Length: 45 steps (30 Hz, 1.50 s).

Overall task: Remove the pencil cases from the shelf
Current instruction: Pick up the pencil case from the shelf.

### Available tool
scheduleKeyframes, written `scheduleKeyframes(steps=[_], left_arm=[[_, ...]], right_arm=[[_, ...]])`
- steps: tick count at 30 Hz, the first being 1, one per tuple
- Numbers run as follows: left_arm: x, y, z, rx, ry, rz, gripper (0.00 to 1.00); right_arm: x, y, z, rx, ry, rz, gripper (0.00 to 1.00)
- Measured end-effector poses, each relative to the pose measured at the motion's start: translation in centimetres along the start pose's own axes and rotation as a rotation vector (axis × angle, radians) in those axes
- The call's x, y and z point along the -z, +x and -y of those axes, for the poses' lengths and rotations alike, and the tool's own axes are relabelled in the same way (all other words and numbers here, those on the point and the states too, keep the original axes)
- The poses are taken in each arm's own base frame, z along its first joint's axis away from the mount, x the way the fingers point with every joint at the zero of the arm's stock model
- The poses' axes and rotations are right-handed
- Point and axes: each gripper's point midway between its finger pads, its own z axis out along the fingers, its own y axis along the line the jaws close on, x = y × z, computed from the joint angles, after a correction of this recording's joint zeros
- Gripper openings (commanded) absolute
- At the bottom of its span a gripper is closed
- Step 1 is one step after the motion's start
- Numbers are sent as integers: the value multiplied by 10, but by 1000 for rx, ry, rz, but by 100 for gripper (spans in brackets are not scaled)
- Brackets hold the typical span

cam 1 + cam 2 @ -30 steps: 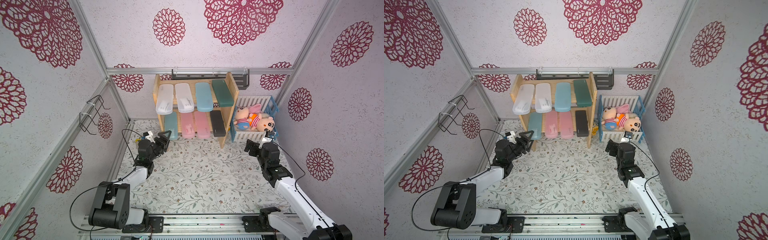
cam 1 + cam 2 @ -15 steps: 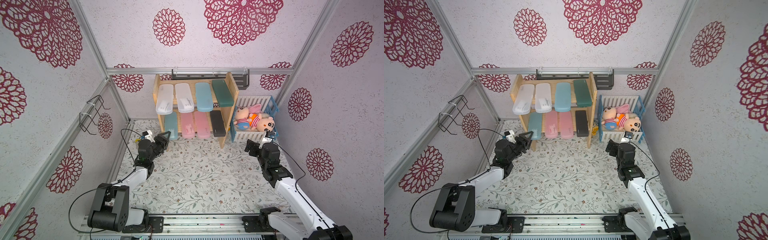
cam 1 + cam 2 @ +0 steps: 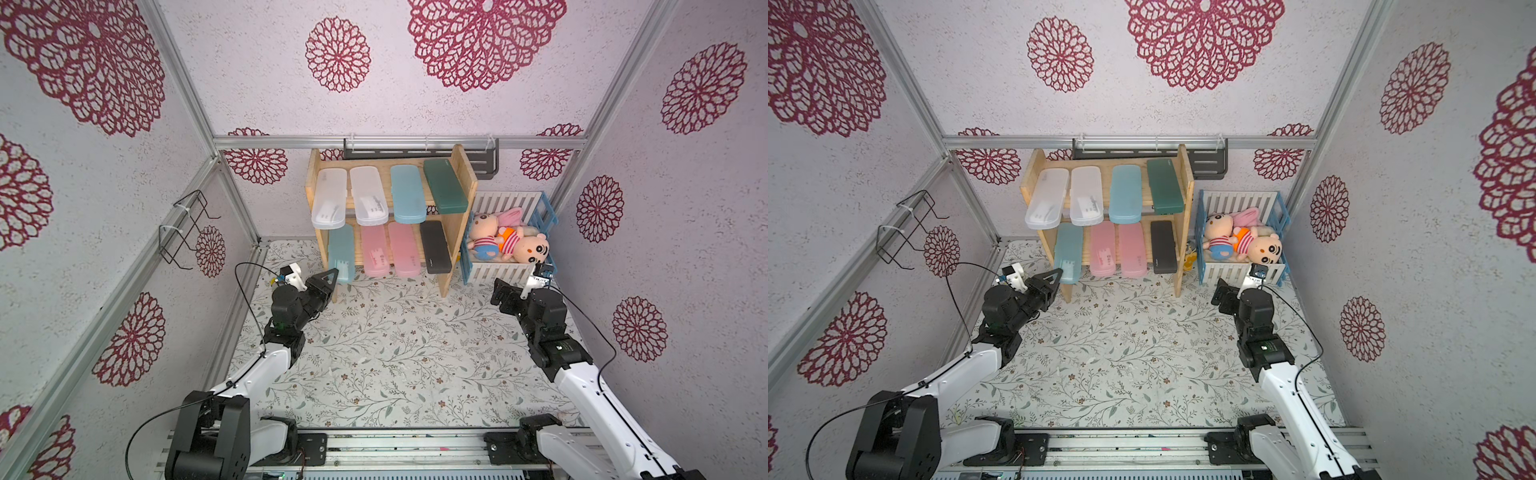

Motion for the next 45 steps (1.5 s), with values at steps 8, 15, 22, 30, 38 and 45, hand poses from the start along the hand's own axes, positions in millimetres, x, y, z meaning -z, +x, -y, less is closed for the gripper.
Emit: scheduleKeyframes(steps=[8,15,22,30,38,45], left_arm=[[58,17,16,-303,51,39,0],[111,37,26,-580,164,105,0],[138,60,44,-730,253,109,0],[149,63,40,-774,221,116,0],[154,64,41,-797,202,113,0],[158,65,41,-805,203,118,0]], right_arm=[[42,-8,-61,-82,-276,17,95],[96,-9,-133,-227,-588,-14,99],[130,23,-226,-259,-825,-139,99],[135,56,-325,-219,-930,-240,99],[136,36,-382,-266,-996,-207,99],[119,44,-413,-270,-974,-239,99]])
